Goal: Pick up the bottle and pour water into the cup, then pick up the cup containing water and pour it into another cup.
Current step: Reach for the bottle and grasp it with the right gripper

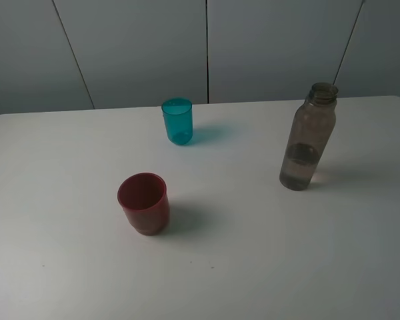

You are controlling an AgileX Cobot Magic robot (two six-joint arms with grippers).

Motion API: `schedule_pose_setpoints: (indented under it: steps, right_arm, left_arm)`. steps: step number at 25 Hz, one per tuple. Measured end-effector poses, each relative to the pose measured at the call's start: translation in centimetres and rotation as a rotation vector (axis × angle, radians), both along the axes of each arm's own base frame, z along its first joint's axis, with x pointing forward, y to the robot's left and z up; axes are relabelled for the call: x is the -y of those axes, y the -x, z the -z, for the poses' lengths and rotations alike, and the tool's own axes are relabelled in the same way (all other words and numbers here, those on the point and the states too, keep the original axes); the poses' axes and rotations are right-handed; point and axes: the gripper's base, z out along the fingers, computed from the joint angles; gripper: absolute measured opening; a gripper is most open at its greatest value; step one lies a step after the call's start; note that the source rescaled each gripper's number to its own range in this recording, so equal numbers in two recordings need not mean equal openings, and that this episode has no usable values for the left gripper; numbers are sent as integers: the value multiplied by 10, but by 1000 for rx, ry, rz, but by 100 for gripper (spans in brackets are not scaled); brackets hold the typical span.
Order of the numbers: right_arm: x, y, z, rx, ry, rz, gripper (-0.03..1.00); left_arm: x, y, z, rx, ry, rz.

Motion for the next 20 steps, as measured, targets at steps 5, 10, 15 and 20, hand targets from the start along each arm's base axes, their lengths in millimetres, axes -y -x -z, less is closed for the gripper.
schedule_pose_setpoints:
  steps: [5, 10, 15, 20]
  right_arm:
    - [-3, -38, -10, -15, -11, -47, 100]
    - [-9, -60, 2, -29, -4, -130, 100]
    - [-27, -69, 29, 6, -14, -269, 100]
    - [-46, -79, 65, -69, -3, -387, 100]
  left_arm:
    - [0, 0, 0, 0, 0, 0]
    - [0, 0, 0, 0, 0, 0]
    - [0, 0, 0, 0, 0, 0]
    - [0, 0, 0, 0, 0, 0]
